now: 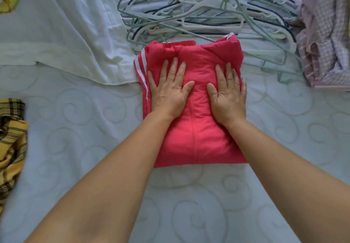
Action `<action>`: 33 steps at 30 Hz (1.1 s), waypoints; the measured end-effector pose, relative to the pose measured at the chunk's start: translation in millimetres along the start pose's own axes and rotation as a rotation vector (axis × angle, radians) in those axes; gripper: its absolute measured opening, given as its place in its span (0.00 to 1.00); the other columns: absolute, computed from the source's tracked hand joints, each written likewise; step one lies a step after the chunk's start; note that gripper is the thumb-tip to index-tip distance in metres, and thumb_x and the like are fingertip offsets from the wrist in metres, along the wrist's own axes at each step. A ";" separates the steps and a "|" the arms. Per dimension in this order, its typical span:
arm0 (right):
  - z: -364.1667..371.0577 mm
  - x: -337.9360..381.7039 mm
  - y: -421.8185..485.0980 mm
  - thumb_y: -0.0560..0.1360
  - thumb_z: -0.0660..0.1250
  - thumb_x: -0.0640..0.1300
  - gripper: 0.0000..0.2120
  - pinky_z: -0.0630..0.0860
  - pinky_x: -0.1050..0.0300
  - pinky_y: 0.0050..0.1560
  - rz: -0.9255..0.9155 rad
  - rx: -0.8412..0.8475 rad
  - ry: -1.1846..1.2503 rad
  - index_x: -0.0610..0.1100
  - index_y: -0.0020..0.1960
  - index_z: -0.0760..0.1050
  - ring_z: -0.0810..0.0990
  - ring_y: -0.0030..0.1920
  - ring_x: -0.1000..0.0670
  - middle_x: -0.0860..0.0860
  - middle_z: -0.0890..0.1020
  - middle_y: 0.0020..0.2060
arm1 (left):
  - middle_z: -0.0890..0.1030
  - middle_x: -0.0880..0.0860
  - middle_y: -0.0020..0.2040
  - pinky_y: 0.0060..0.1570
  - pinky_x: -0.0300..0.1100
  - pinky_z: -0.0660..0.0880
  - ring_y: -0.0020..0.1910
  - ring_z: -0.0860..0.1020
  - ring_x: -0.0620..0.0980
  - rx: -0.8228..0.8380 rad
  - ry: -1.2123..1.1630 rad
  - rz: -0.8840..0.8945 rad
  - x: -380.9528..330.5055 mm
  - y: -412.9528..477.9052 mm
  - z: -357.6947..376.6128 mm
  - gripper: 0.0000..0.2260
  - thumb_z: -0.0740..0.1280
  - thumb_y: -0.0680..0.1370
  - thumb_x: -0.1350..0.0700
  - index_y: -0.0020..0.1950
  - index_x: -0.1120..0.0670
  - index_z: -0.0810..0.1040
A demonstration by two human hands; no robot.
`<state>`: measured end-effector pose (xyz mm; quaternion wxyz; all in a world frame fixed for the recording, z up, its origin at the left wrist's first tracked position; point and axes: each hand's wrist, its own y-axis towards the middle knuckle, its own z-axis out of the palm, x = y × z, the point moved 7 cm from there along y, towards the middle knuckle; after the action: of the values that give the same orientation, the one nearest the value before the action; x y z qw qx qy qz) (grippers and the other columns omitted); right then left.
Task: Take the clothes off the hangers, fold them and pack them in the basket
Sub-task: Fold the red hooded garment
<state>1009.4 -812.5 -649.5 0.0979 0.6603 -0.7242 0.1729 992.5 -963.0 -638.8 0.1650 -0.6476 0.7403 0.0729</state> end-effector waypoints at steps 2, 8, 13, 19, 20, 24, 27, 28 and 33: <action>-9.0 0.1 -2.5 0.71 0.41 0.66 0.38 0.42 0.51 0.74 -0.023 0.018 0.146 0.49 0.76 0.51 0.49 0.76 0.48 0.47 0.52 0.76 | 0.58 0.54 0.76 0.73 0.53 0.47 0.75 0.54 0.52 -0.203 -0.289 0.006 13.3 -24.4 -28.5 0.29 0.55 0.77 0.40 0.74 0.53 0.60; -32.9 -36.5 -82.6 0.74 0.67 0.54 0.29 0.61 0.51 0.64 0.498 -0.040 0.421 0.34 0.65 0.66 0.67 0.64 0.40 0.37 0.70 0.62 | 0.75 0.57 0.61 0.62 0.47 0.72 0.56 0.76 0.50 0.013 -1.150 -0.757 61.5 -124.0 -7.6 0.24 0.69 0.71 0.47 0.62 0.56 0.68; -42.2 -22.2 -127.8 0.74 0.69 0.44 0.07 0.75 0.66 0.35 0.773 0.312 0.955 0.39 0.46 0.78 0.79 0.38 0.50 0.47 0.82 0.38 | 0.81 0.55 0.56 0.58 0.50 0.75 0.52 0.80 0.52 0.245 -1.360 -0.768 34.2 -146.5 -28.6 0.24 0.74 0.67 0.52 0.60 0.54 0.73; -112.6 -33.9 -173.1 0.71 0.71 0.41 0.06 0.74 0.67 0.33 0.684 0.317 0.966 0.39 0.46 0.81 0.81 0.32 0.58 0.52 0.85 0.33 | 0.83 0.52 0.49 0.57 0.46 0.73 0.49 0.80 0.50 0.301 -1.227 -0.653 -18.4 -182.3 -85.9 0.57 0.78 0.35 0.34 0.60 0.57 0.74; -131.3 -37.1 -168.1 0.71 0.72 0.41 0.05 0.75 0.67 0.34 0.644 0.295 0.961 0.40 0.45 0.81 0.81 0.33 0.58 0.53 0.84 0.32 | 0.82 0.50 0.47 0.56 0.44 0.72 0.47 0.80 0.48 0.287 -1.222 -0.608 -35.4 -177.7 -101.7 0.57 0.77 0.34 0.33 0.59 0.56 0.74; -235.0 -67.1 -113.8 0.70 0.73 0.43 0.08 0.77 0.61 0.44 0.449 0.133 0.969 0.43 0.48 0.81 0.82 0.41 0.54 0.52 0.85 0.39 | 0.82 0.53 0.48 0.35 0.35 0.78 0.38 0.83 0.45 0.187 -1.397 -0.489 -128.1 -124.6 -159.1 0.24 0.75 0.68 0.61 0.62 0.54 0.73; -331.0 -106.4 -70.6 0.70 0.73 0.44 0.07 0.76 0.68 0.39 0.296 -0.033 0.972 0.46 0.47 0.79 0.82 0.39 0.56 0.55 0.84 0.38 | 0.84 0.50 0.51 0.41 0.36 0.79 0.44 0.82 0.44 0.080 -1.466 -0.308 -207.7 -70.1 -185.9 0.21 0.72 0.67 0.65 0.57 0.49 0.75; -359.2 -123.6 -56.9 0.70 0.73 0.45 0.07 0.75 0.70 0.37 0.251 -0.081 0.971 0.47 0.48 0.79 0.82 0.38 0.58 0.56 0.84 0.38 | 0.84 0.47 0.50 0.44 0.36 0.79 0.45 0.82 0.43 0.040 -1.499 -0.246 -234.1 -54.3 -191.2 0.20 0.70 0.69 0.65 0.57 0.50 0.74; -413.1 -230.3 7.3 0.71 0.72 0.47 0.15 0.78 0.60 0.43 0.214 -0.161 0.934 0.42 0.54 0.77 0.82 0.40 0.54 0.48 0.83 0.46 | 0.78 0.51 0.62 0.63 0.46 0.71 0.60 0.77 0.50 0.032 -1.492 -0.096 -339.4 30.2 -147.6 0.27 0.71 0.71 0.63 0.67 0.52 0.68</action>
<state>991.5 -442.7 -355.2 0.4448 0.4241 -0.6779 0.4034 977.0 -688.6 -389.0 0.6357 -0.4553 0.4037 0.4749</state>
